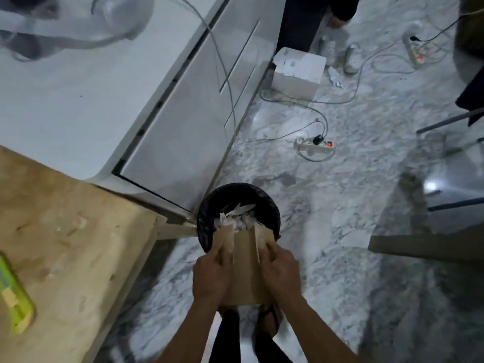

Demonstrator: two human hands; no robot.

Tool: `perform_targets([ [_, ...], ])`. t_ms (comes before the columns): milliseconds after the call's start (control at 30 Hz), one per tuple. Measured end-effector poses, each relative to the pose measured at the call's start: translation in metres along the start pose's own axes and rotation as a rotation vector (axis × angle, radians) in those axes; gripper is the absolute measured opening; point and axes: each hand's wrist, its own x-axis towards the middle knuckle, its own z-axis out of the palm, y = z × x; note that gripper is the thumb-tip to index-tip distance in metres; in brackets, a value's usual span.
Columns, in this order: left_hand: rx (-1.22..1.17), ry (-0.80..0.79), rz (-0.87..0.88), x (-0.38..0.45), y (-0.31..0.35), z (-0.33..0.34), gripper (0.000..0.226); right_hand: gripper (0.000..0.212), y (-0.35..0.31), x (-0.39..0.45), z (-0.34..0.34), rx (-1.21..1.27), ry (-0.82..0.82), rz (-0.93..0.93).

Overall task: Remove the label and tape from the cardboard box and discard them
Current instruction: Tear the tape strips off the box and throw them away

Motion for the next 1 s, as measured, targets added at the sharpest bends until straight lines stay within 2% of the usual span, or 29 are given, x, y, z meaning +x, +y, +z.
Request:
perform_targets([
  [67,0.008,-0.028,-0.077,0.037,-0.015,0.022,0.049,0.047,0.01,0.039,0.026,0.0,-0.013,0.005],
  [167,0.039,-0.044,-0.113,0.087,-0.03,0.05,0.04,0.045,0.023,0.094,0.059,-0.007,-0.026,-0.002],
  [300,-0.005,-0.064,-0.169,0.144,-0.052,0.087,0.04,0.038,0.042,0.156,0.096,-0.006,-0.053,-0.019],
  [400,-0.003,-0.085,-0.152,0.175,-0.061,0.109,0.046,0.051,0.06,0.194,0.119,0.022,-0.03,0.02],
  [500,0.036,-0.165,-0.099,0.191,-0.066,0.122,0.049,0.053,0.066,0.215,0.127,-0.002,-0.063,0.021],
  [633,0.161,-0.174,-0.028,0.194,-0.069,0.126,0.047,0.05,0.068,0.22,0.126,-0.001,-0.069,0.007],
  [800,0.089,-0.118,-0.003,0.169,-0.059,0.109,0.045,0.048,0.063,0.199,0.107,0.011,-0.097,-0.023],
  [1000,-0.016,-0.06,0.021,0.121,-0.011,0.048,0.041,0.051,0.03,0.157,0.054,0.005,-0.11,-0.036],
])
